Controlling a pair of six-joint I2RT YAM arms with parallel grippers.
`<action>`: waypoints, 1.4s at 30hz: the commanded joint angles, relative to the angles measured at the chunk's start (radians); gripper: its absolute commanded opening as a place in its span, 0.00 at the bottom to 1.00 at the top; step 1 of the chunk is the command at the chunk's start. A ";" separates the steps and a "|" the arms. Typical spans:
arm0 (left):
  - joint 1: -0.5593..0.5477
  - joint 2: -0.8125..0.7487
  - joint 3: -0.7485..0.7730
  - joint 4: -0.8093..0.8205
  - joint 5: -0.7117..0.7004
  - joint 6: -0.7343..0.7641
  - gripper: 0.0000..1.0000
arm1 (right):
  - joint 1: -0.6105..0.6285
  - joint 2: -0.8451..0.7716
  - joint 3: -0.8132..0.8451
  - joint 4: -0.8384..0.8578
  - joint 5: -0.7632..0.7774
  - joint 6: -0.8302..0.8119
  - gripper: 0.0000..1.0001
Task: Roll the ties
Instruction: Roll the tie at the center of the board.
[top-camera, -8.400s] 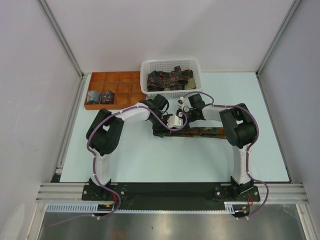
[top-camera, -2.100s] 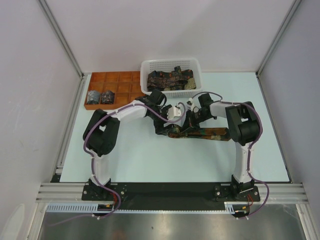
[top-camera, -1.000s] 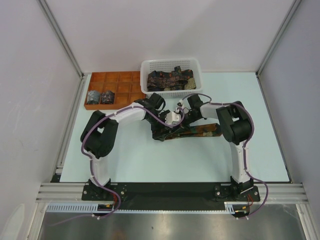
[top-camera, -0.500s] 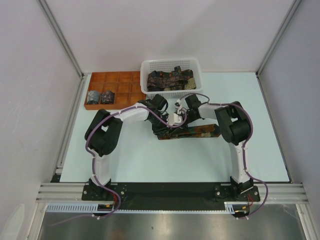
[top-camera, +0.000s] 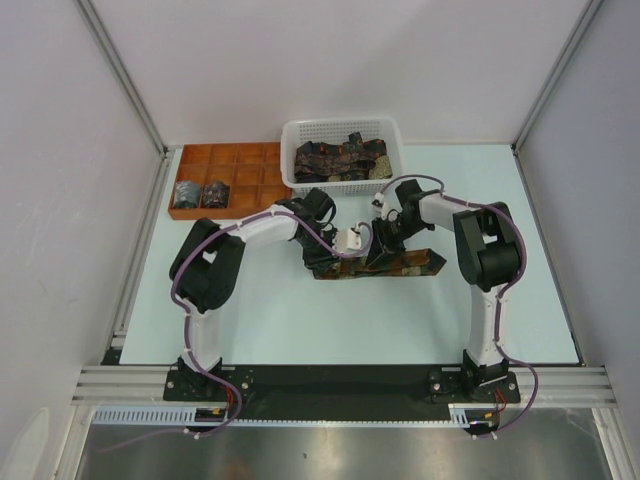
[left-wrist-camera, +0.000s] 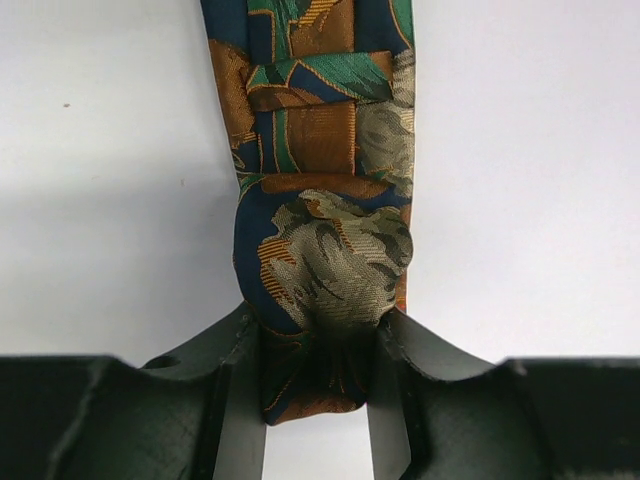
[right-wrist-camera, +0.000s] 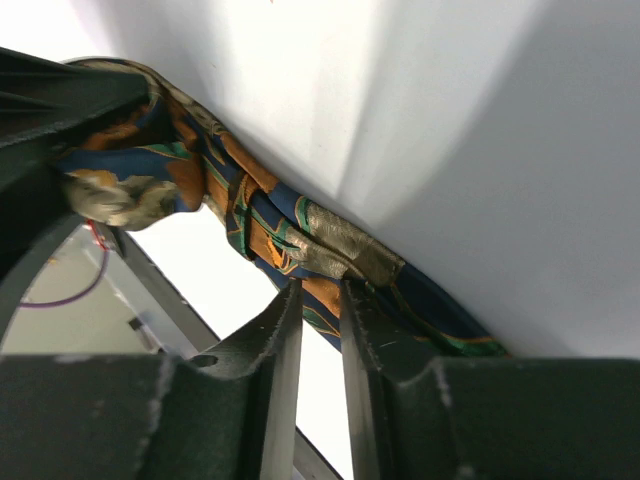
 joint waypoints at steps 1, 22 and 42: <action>0.016 -0.006 0.041 -0.112 -0.019 0.081 0.32 | 0.027 0.042 0.042 -0.108 0.170 -0.106 0.25; 0.013 0.006 0.006 -0.071 -0.037 0.056 0.43 | 0.050 -0.066 -0.056 0.349 -0.193 0.394 0.39; 0.015 -0.008 -0.020 -0.033 -0.017 0.035 0.48 | 0.173 0.056 -0.067 0.475 -0.153 0.471 0.32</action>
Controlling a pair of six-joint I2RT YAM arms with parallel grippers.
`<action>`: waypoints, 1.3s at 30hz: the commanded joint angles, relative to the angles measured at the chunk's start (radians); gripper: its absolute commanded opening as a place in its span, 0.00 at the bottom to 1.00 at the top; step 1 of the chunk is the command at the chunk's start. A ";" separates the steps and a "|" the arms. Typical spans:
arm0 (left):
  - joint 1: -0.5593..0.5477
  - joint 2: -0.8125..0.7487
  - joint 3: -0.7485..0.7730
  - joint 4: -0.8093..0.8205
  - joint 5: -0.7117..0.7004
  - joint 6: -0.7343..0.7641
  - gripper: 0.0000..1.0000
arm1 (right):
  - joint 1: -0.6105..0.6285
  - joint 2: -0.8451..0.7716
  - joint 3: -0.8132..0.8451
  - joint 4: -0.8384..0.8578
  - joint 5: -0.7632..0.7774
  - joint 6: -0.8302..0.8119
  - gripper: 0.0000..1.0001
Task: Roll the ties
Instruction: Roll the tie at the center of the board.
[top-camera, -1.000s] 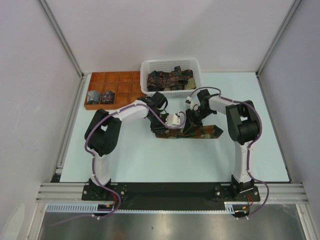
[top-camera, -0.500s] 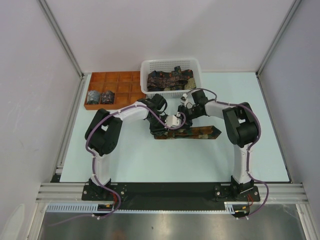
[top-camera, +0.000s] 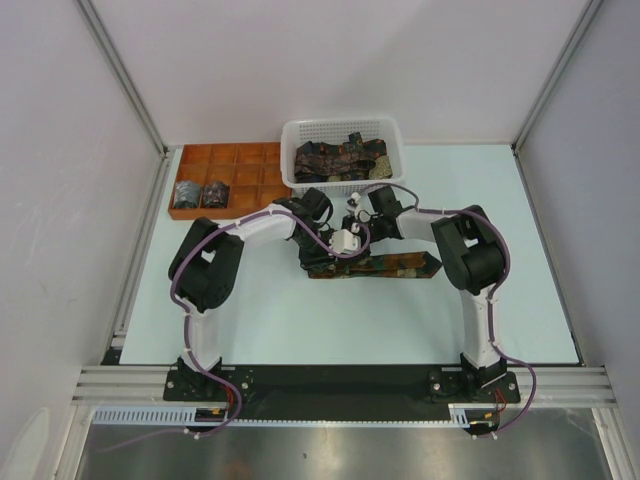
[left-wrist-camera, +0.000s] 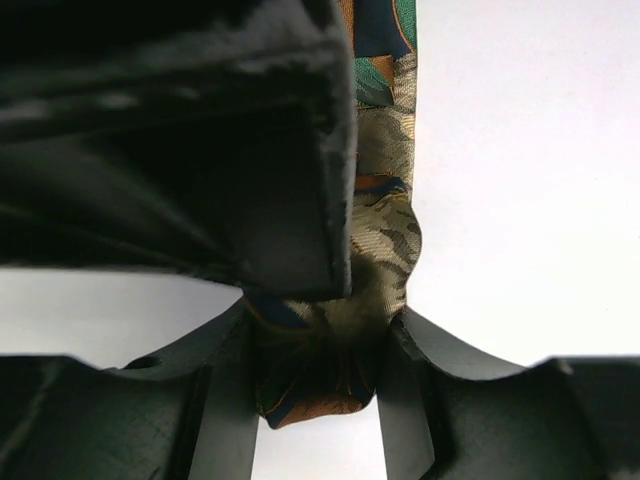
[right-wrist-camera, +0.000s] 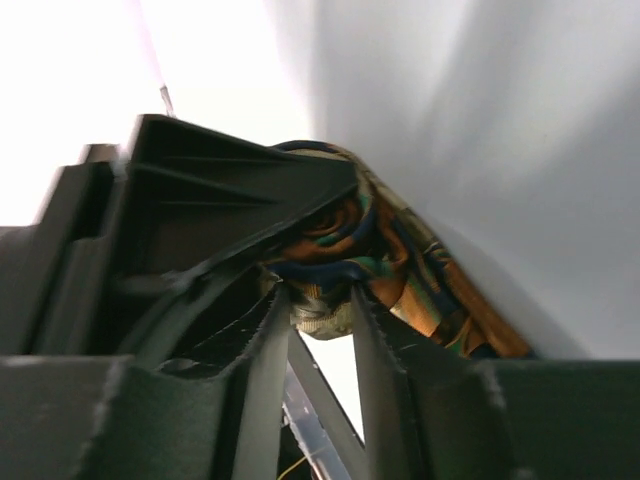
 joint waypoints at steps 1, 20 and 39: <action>0.003 -0.009 -0.021 0.006 0.004 -0.016 0.48 | 0.007 0.036 0.009 -0.026 0.029 -0.035 0.30; 0.122 -0.181 -0.058 0.061 0.153 -0.111 0.90 | -0.028 0.087 0.010 -0.179 0.153 -0.179 0.00; 0.043 -0.083 -0.058 0.063 0.167 0.012 0.87 | -0.019 0.108 0.027 -0.238 0.268 -0.191 0.00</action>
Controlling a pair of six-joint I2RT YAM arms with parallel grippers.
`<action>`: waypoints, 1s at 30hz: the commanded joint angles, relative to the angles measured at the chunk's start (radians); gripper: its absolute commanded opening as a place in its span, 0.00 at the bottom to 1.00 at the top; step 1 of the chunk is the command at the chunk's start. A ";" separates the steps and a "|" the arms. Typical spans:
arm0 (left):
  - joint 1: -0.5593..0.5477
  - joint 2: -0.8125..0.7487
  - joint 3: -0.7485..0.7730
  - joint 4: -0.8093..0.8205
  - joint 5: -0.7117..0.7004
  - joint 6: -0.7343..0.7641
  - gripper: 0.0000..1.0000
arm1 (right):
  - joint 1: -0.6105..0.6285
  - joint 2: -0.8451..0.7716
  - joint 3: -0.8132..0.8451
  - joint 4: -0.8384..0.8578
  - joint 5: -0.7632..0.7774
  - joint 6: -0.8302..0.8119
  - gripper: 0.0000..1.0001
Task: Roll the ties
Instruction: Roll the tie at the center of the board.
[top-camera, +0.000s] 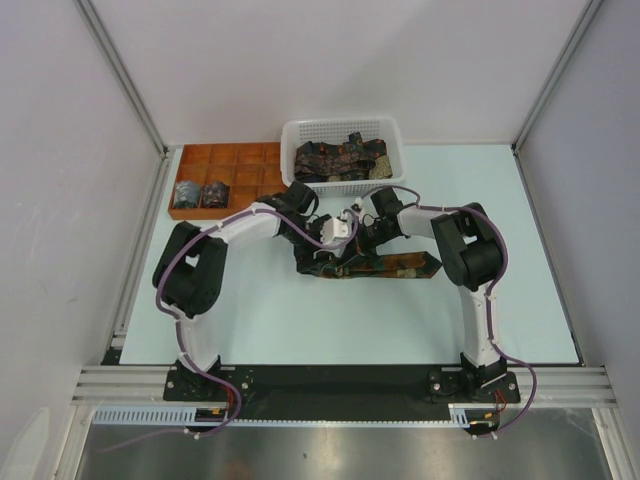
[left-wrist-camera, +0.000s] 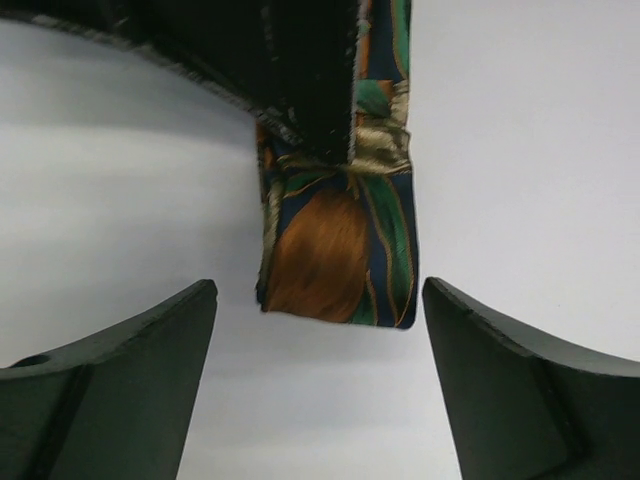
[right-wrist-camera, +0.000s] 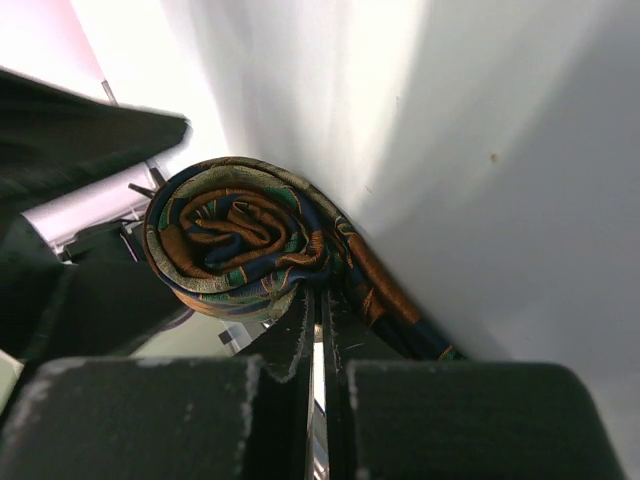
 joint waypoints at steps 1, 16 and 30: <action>-0.034 0.021 0.007 0.002 0.016 0.082 0.86 | 0.004 0.060 -0.015 -0.056 0.200 -0.052 0.00; -0.128 0.118 0.169 0.014 0.027 -0.046 0.51 | 0.015 0.064 -0.023 -0.013 0.134 -0.039 0.00; -0.191 0.193 0.159 0.042 -0.063 -0.168 0.52 | 0.001 0.044 -0.089 0.142 0.039 0.057 0.00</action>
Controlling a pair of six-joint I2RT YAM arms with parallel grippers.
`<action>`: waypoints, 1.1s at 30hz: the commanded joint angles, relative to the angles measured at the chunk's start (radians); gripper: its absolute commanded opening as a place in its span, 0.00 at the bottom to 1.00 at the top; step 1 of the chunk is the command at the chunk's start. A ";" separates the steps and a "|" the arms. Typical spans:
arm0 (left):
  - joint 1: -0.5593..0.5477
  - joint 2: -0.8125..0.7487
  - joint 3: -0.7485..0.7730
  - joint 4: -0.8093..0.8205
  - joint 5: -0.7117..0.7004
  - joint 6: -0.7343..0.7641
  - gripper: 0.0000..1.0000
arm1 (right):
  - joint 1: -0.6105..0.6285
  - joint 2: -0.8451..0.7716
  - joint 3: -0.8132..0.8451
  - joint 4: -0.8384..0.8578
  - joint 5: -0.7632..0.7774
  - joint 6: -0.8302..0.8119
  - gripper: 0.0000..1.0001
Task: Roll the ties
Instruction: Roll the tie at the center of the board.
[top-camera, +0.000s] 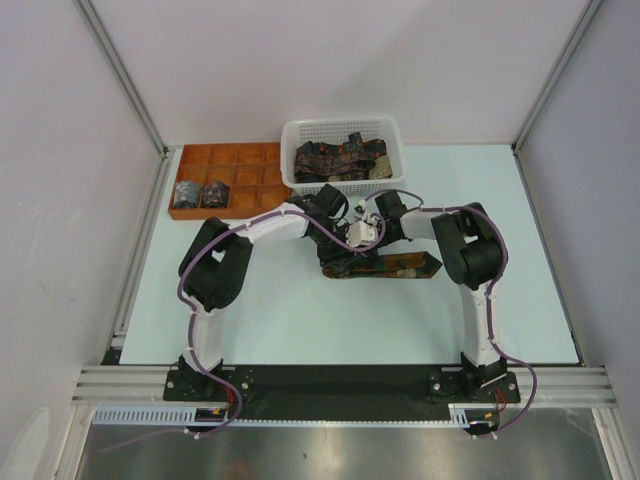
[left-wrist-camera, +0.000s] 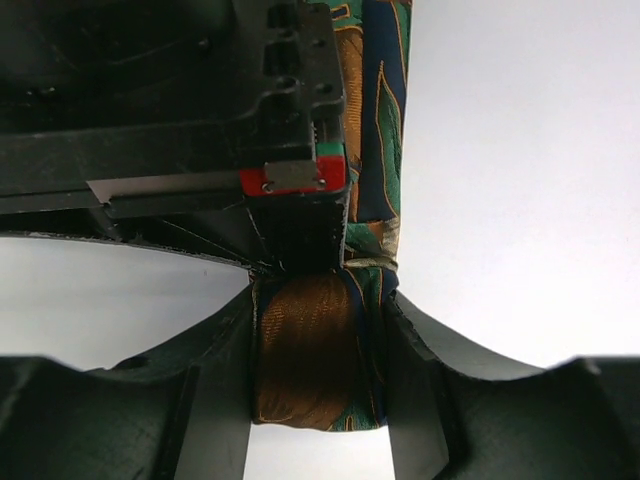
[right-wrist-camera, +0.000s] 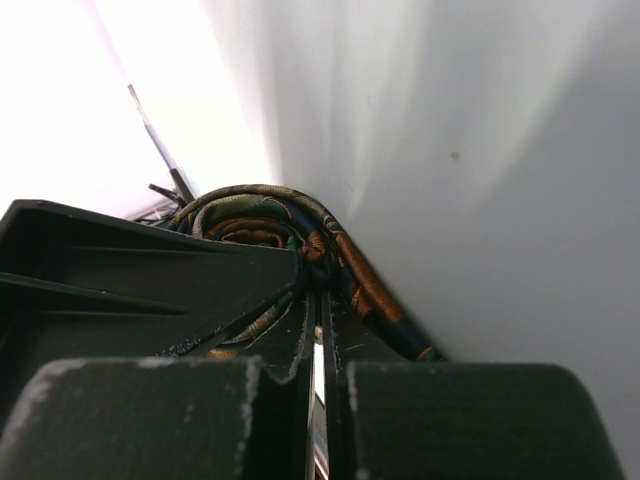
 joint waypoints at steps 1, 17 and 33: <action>-0.056 0.060 0.003 0.047 -0.016 -0.061 0.52 | 0.018 0.035 -0.047 0.061 0.086 0.017 0.00; -0.098 0.137 0.048 -0.108 -0.166 0.045 0.55 | -0.005 0.026 -0.074 0.152 -0.049 0.044 0.00; -0.058 0.151 0.011 -0.163 -0.152 0.088 0.49 | -0.111 -0.126 -0.067 -0.051 -0.182 -0.085 0.30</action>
